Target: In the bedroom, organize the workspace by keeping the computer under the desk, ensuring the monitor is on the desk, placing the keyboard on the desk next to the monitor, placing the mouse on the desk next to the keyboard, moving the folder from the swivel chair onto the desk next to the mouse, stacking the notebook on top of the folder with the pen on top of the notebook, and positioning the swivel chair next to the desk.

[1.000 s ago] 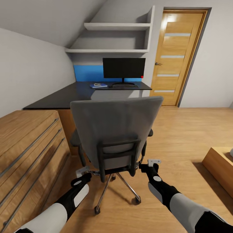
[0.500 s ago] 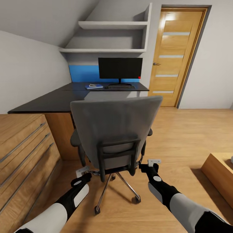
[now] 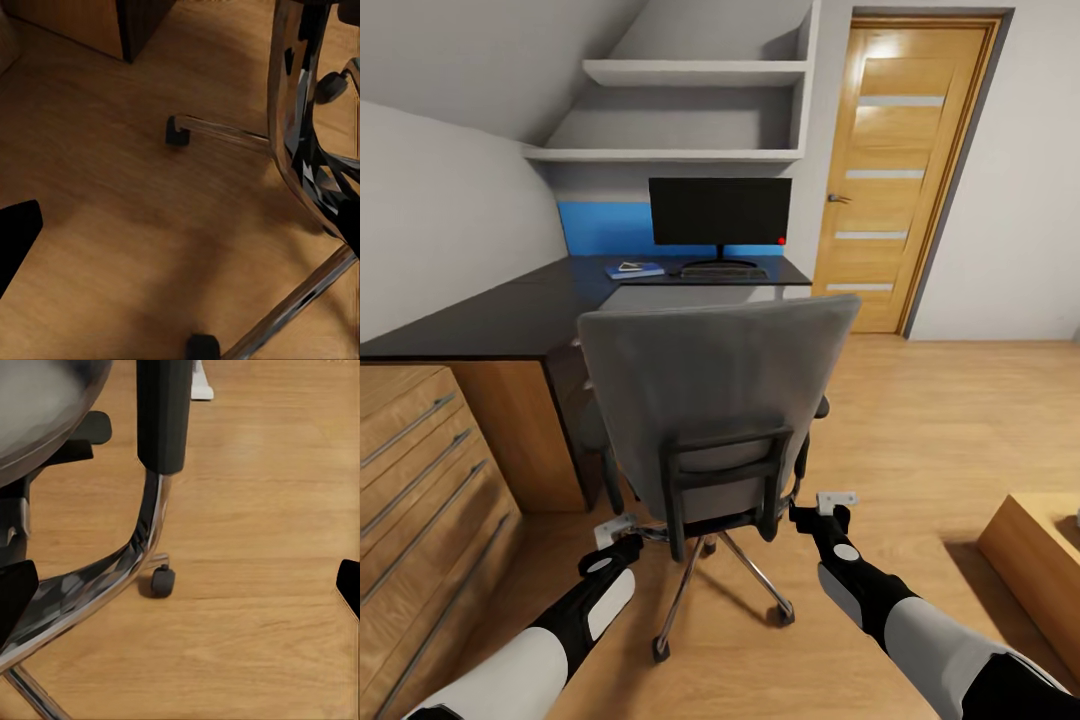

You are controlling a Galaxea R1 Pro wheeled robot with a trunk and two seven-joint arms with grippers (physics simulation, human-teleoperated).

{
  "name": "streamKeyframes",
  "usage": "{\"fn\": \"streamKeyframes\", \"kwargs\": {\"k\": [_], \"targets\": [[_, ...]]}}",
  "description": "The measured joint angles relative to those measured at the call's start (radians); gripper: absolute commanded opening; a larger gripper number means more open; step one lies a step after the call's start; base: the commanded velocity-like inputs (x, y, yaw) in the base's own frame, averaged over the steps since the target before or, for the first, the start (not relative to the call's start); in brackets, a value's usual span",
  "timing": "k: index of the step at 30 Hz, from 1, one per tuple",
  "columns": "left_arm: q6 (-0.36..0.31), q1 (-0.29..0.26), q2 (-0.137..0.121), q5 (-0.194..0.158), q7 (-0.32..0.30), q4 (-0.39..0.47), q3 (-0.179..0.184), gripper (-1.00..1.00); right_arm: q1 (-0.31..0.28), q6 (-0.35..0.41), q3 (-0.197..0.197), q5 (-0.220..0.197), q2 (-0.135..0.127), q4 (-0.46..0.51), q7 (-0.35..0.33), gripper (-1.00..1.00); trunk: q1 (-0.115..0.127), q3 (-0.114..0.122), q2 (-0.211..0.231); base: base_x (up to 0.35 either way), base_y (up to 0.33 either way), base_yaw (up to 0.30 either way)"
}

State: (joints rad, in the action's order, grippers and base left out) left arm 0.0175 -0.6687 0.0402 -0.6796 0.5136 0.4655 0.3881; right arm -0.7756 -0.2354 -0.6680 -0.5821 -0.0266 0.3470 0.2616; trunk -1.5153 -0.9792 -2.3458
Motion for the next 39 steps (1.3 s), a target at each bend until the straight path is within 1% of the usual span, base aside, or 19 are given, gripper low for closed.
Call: {"fn": "streamKeyframes", "kwargs": {"k": [5,8,18,23,33,39], "targets": [[0.001,0.0,-0.001,-0.016,-0.008,0.0,0.004,1.0,0.0,0.001,0.0,0.0,0.0,0.0,0.0,1.0,0.0,0.0,0.0,0.056,-0.052,0.0],[0.001,0.0,-0.001,-0.016,-0.007,-0.001,0.004,1.0,0.0,0.0,0.0,0.0,0.0,0.0,0.0,1.0,-0.001,0.0,0.0,-0.035,-0.011,0.0],[0.001,0.0,-0.001,-0.016,-0.006,-0.001,0.004,1.0,0.0,-0.001,0.0,0.001,0.0,0.0,0.0,1.0,-0.001,0.0,0.0,-0.263,-0.065,0.0],[0.001,0.0,-0.001,-0.016,-0.007,0.0,0.004,1.0,0.0,0.0,0.001,0.0,0.0,0.0,0.001,1.0,-0.001,0.0,0.0,-0.238,-0.192,0.0],[0.001,0.001,0.0,-0.017,-0.005,0.0,0.005,1.0,0.0,-0.001,0.0,0.005,0.0,-0.001,0.001,1.0,-0.001,0.0,0.0,-0.18,-0.274,0.0],[0.001,0.0,0.0,-0.017,-0.007,0.0,0.005,1.0,0.0,-0.001,-0.002,0.015,0.003,-0.005,0.001,1.0,-0.001,0.0,0.0,-0.072,-0.218,0.005]]}}
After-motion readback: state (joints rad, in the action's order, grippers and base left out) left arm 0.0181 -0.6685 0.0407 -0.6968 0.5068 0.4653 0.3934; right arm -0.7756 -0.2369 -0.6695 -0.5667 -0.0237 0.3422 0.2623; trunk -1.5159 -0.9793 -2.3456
